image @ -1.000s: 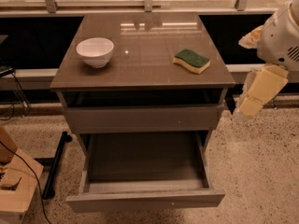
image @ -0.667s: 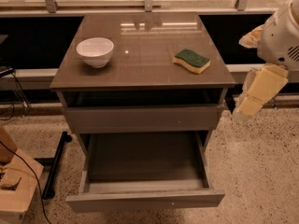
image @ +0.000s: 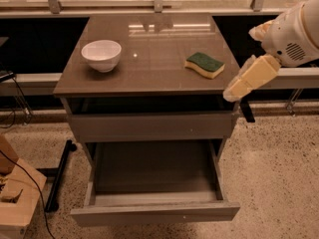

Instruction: Place sponge into middle drawer

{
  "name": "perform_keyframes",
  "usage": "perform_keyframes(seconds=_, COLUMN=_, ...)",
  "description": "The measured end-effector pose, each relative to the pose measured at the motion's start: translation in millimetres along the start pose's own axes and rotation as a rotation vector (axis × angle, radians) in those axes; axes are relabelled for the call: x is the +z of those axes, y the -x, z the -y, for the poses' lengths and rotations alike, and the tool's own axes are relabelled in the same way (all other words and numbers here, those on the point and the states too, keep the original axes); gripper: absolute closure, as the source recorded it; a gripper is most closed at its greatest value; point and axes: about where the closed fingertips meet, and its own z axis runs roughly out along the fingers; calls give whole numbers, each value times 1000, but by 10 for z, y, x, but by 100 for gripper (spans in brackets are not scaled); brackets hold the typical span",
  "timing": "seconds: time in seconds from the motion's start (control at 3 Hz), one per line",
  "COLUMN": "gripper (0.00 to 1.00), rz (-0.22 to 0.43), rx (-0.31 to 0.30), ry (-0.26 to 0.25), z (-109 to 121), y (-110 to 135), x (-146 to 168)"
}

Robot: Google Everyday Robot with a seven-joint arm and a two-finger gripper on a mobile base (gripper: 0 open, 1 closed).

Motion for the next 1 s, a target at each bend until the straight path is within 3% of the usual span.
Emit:
perform_keyframes(seconds=0.33, gripper=0, rz=147, rx=90, ry=-17, z=531, y=118, x=368)
perform_keyframes(seconds=0.67, gripper=0, rz=220, rx=136, ry=-20, z=920, y=152, x=612)
perform_keyframes(seconds=1.0, gripper=0, rz=225, rx=139, ry=-22, z=957, y=146, x=630)
